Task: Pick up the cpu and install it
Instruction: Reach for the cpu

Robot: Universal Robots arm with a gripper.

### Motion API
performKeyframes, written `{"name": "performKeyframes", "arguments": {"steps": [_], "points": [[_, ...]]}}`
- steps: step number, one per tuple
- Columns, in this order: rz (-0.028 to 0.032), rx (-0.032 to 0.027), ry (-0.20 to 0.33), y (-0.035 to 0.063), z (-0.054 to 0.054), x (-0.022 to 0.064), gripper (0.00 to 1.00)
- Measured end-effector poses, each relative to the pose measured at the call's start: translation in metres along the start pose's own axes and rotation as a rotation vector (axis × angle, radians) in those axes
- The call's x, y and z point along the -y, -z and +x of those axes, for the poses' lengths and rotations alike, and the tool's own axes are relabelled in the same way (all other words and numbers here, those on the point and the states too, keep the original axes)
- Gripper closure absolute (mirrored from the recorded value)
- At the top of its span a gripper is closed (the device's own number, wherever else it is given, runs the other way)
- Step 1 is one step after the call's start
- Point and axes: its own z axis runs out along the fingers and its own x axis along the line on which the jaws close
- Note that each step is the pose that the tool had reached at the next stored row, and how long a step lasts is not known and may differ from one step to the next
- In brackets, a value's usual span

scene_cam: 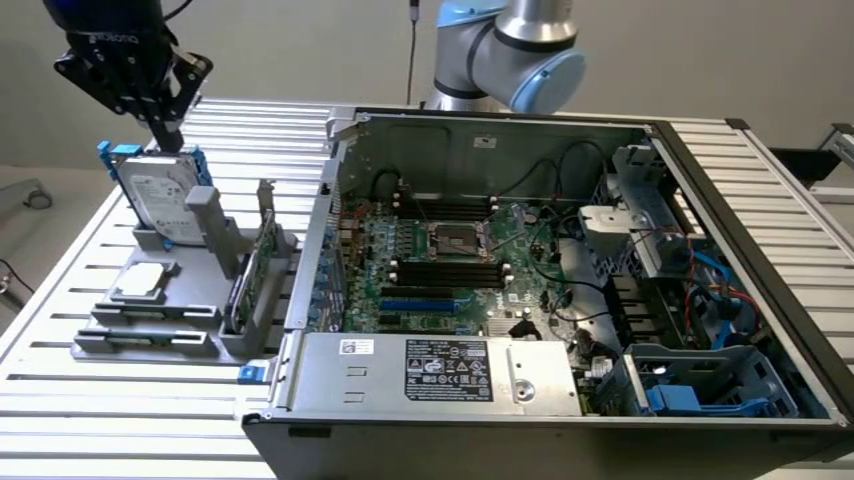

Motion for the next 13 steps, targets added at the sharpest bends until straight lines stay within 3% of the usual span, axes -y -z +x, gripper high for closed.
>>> {"name": "performKeyframes", "arguments": {"steps": [7, 13], "points": [[0.0106, 0.0006, 0.0, -0.0044, 0.032, 0.0023, 0.89], [0.0125, 0.0008, 0.0, -0.0138, 0.059, 0.0008, 0.89]]}}
